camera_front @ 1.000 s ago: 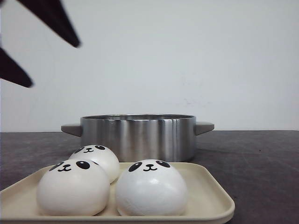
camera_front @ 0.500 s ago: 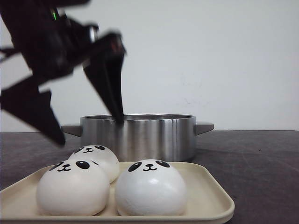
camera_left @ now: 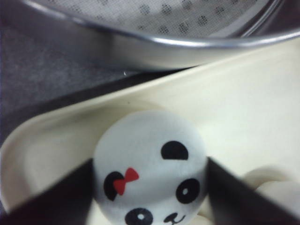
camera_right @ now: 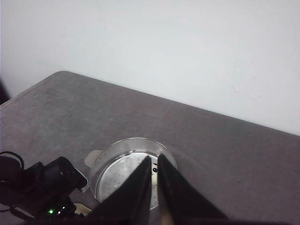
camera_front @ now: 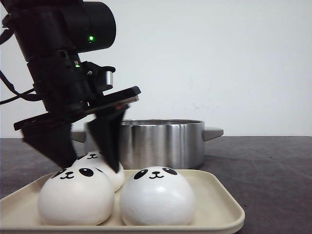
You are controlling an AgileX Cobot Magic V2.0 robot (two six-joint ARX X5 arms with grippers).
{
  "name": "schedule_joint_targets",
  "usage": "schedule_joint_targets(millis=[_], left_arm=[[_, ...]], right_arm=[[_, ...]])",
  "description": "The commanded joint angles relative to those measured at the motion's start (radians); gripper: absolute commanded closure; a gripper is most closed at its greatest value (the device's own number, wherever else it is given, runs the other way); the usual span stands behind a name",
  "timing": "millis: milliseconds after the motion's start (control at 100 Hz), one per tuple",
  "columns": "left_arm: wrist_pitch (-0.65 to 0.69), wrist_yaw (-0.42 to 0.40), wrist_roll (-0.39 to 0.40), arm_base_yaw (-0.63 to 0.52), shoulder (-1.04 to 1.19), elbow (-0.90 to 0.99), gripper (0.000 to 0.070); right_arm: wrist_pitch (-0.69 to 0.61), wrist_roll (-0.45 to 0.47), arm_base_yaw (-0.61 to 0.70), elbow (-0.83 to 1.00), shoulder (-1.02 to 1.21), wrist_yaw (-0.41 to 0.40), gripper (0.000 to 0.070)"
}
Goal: Steam buns
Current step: 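Lower the left gripper onto the remaining farther panda bun and grasp, then lift the bun with the left gripper, lower into the pot, release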
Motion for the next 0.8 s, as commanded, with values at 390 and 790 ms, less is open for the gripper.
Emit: schedule_joint_targets(millis=[390,790], left_arm=[[-0.098,0.003,0.007,-0.055,-0.167,0.137,0.0690],[-0.061,-0.181,0.088,-0.052,-0.300,0.426,0.0690]], right_arm=[[-0.018,0.003,0.013,0.023,0.008,0.002,0.0687],[-0.014,0.003,0.013,0.023,0.009,0.001,0.0687]])
